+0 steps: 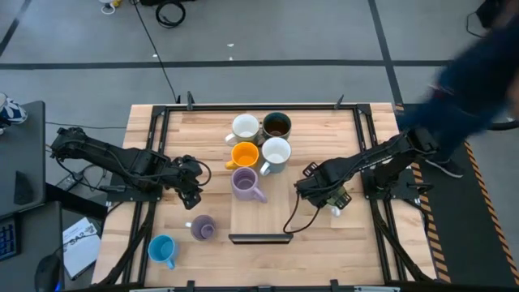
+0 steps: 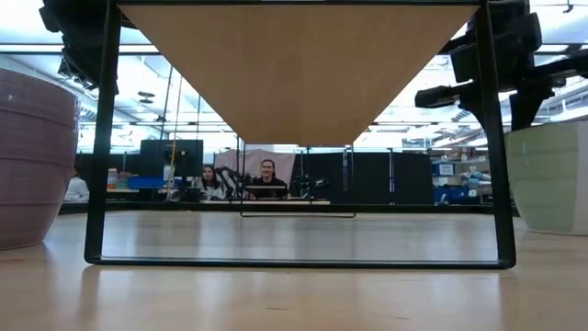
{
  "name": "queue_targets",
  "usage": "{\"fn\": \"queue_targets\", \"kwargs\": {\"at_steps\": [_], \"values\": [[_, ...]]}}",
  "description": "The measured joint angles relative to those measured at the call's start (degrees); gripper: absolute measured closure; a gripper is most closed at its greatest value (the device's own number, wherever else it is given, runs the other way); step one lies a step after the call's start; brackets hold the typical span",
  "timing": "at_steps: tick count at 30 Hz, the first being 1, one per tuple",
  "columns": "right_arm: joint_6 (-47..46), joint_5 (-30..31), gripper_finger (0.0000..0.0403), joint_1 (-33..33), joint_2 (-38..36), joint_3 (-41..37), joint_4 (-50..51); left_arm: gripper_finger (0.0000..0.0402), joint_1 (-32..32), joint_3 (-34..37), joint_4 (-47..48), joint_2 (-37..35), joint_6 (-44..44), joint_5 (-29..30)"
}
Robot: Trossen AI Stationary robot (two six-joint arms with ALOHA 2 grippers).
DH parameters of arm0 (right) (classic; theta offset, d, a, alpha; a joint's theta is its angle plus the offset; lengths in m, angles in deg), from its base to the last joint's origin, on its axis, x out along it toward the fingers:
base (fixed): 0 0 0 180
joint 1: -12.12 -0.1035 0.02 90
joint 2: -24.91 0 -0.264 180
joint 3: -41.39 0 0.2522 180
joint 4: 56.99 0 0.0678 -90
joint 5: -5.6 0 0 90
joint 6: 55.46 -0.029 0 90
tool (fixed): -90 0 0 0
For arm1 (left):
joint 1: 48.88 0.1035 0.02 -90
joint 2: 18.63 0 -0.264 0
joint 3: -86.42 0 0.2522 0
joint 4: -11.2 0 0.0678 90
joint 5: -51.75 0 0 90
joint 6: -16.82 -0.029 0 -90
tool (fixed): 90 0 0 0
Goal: Place coffee mugs
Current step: Put the light green mug on the shelf
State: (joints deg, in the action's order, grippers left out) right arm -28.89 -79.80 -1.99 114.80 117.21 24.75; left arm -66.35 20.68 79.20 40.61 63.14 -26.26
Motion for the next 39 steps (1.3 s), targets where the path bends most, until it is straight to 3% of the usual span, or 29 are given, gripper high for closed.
{"fn": "queue_targets", "kwargs": {"at_steps": [16,27,39], "values": [[-0.02,-0.32,0.0278,0.0,0.0,-0.02,-2.13,0.0235,0.0,0.0,0.0,0.0,0.0,0.0],[0.0,-0.24,0.0279,-0.36,-0.04,0.88,-1.45,0.0235,0.0,0.0,0.01,0.0,-0.42,0.0],[-5.68,-0.17,0.0279,-0.5,-0.09,11.49,9.79,0.0235,0.0,0.0,0.0,0.0,-0.5,0.0]]}}
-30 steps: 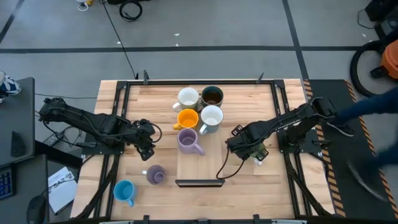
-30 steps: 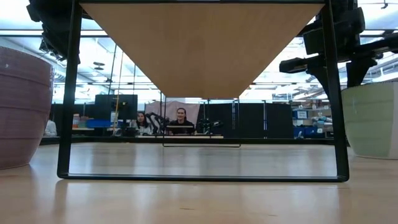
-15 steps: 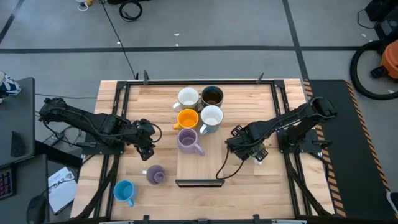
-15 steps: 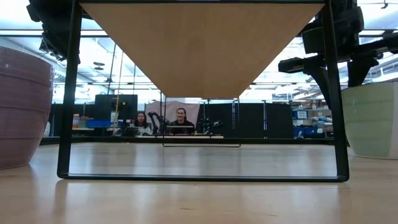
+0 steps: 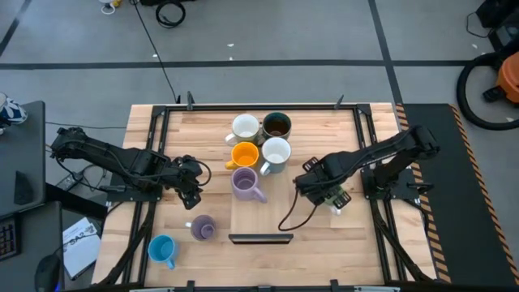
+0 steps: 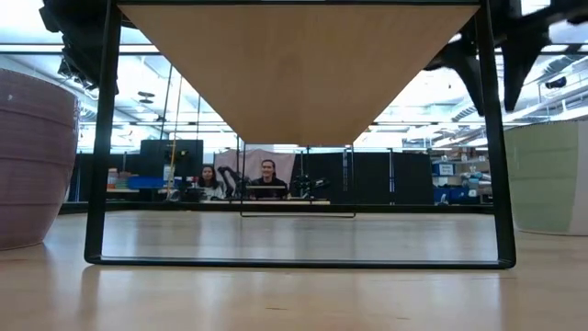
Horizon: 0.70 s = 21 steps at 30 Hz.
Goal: Place coffee mugs
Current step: Put the light green mug on the shelf
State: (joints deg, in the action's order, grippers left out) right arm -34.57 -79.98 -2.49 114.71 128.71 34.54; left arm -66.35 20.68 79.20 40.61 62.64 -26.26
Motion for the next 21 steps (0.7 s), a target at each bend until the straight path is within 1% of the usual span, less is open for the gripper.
{"fn": "queue_targets", "kwargs": {"at_steps": [5,9,11,16,21], "values": [[-6.87,0.0,0.0279,-0.33,0.0,4.52,7.18,0.0235,0.0,0.0,0.0,0.0,0.0,0.0],[-16.59,0.0,0.0279,-0.73,-0.16,8.18,11.84,0.0235,0.0,0.0,0.0,0.0,-0.02,0.0],[-21.75,0.0,0.0279,-1.08,-1.2,8.92,12.04,0.0235,0.0,0.0,0.01,0.0,-0.02,0.0],[-35.0,1.94,0.0279,-1.96,-6.91,8.85,12.26,0.0235,0.0,0.0,0.01,0.0,-0.04,0.0],[-48.74,2.4,0.0279,-4.34,-15.83,8.83,12.15,0.0235,-0.02,0.0,0.0,0.0,-0.04,0.45]]}}
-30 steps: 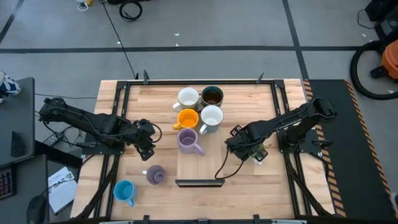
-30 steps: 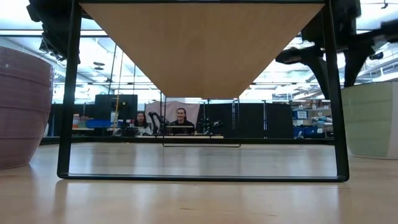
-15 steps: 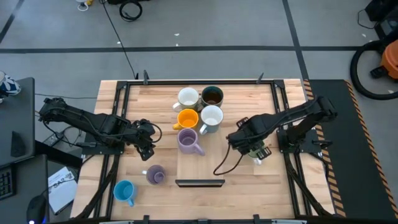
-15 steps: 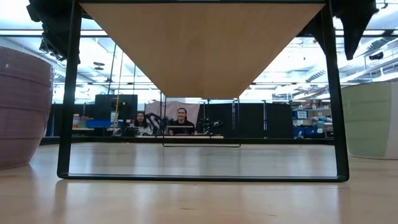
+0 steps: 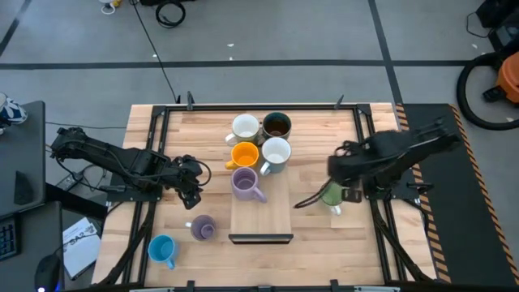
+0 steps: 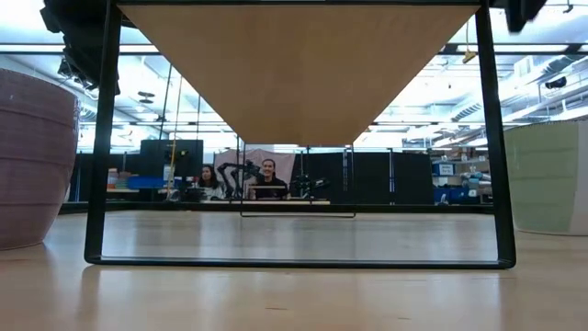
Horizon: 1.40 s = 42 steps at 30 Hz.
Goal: Place coffee mugs
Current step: Put the light green mug on the shelf
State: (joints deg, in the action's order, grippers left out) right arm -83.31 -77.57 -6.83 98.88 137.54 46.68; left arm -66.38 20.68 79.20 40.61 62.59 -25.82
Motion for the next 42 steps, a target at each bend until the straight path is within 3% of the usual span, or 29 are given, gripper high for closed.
{"fn": "queue_targets", "kwargs": {"at_steps": [6,8,12,20,33,37,42], "values": [[-16.7,9.8,0.0279,-5.43,-11.62,-1.56,-2.44,0.0235,0.0,0.0,0.0,0.0,-0.01,3.06],[-23.12,10.48,0.0279,-6.47,-14.66,-2.24,-2.92,0.0235,0.0,0.0,0.0,0.0,0.0,3.7],[-30.02,8.32,0.0279,-7.37,-18.2,-3.65,-6.04,0.0235,0.0,0.0,-0.01,0.0,0.0,3.9],[-30.52,6.13,0.0279,-7.55,-18.27,-7.24,-8.12,0.0235,0.0,0.0,-0.02,0.0,0.0,3.9],[-62.22,1.25,0.0279,-7.55,-16.91,-20.19,-3.13,0.0235,0.0,0.0,-0.02,0.0,0.0,3.9],[-66.03,-2.78,0.0279,-7.55,-16.91,-24.61,-3.64,0.0235,0.0,0.0,-0.02,0.0,0.0,3.9],[-66.98,-3.5,0.0279,-7.55,-16.91,-29.16,-9.01,0.0235,0.0,0.0,-0.02,0.0,0.0,3.9]]}}
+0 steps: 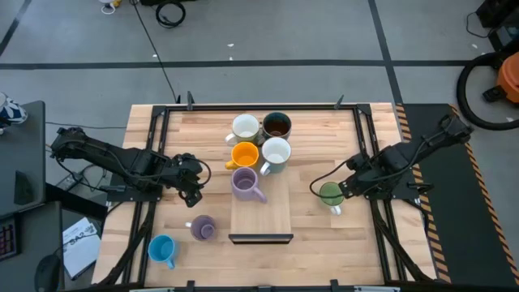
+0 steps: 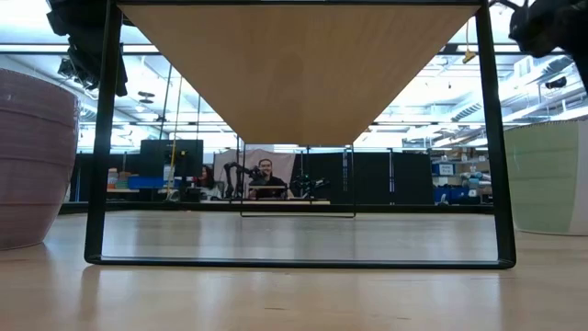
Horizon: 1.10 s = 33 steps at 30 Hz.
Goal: Place coffee mugs
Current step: Put the light green mug on the shelf
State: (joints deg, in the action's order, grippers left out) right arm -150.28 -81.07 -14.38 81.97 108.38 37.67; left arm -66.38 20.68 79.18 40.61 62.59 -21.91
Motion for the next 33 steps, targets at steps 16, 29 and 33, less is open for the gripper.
{"fn": "queue_targets", "kwargs": {"at_steps": [16,29,33], "values": [[-0.17,2.14,0.0279,0.07,0.91,-2.66,-7.07,0.0235,0.0,0.0,0.0,0.0,-0.09,0.59],[0.44,3.02,0.0279,0.07,9.76,-2.66,-8.5,0.0235,0.01,0.0,0.0,0.0,-0.08,0.61],[0.46,3.02,0.0279,0.07,12.06,-2.66,-9.18,0.0235,0.01,0.0,0.0,0.0,-0.07,0.6]]}}
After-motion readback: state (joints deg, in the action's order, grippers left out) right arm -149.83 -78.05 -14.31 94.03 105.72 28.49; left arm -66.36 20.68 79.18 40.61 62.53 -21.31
